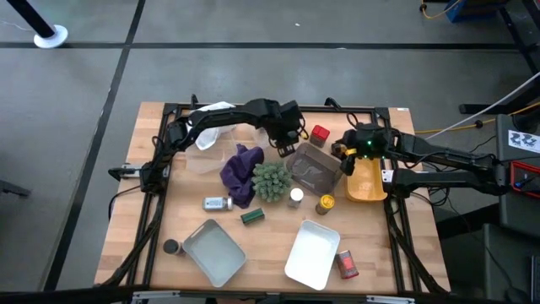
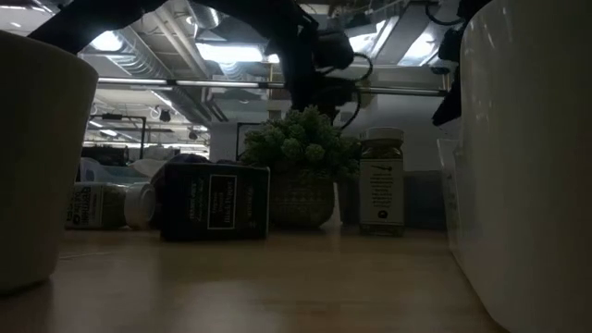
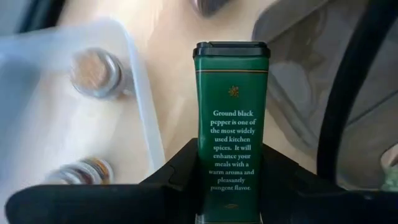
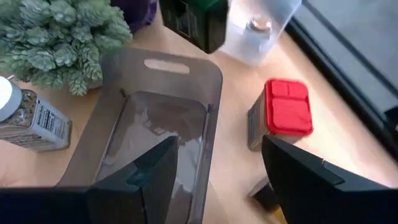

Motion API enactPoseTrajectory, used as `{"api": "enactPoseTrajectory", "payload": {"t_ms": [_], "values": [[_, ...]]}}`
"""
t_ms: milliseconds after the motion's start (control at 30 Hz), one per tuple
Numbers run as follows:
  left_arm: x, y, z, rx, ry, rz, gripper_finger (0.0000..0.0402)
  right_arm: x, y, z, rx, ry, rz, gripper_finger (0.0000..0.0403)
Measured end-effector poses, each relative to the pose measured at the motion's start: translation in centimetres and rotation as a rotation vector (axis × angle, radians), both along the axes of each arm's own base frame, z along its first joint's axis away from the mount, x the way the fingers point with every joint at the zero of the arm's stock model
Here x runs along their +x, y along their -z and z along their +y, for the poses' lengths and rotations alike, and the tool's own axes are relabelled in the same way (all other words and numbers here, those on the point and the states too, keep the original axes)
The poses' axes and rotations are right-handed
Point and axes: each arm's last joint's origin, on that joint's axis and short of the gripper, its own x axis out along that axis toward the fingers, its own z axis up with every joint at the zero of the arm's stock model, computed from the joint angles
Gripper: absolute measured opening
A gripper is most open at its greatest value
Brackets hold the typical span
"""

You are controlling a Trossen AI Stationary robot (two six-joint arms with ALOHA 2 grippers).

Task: Sort spices by type
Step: Put the top green seasoning can into the black bin

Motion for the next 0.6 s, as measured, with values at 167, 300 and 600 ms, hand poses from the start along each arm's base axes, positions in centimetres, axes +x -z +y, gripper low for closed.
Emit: {"api": "enactPoseTrajectory", "payload": {"t_ms": [167, 300, 600], "values": [[0.4, -2.1, 0.2, 0.048, 0.056, -0.058, 0.0099, 0.4, -0.5, -0.1, -0.086, -0.055, -0.040, 0.0234], [0.8, -3.1, -0.4, 0.077, 0.098, -0.095, 0.0102, 0.7, -0.9, -0.2, -0.158, -0.099, -0.061, 0.0234], [2.2, -3.8, -3.2, 0.145, 0.263, -0.139, 0.0103, 1.0, -1.4, -0.3, -0.252, -0.153, -0.080, 0.0234]]}}
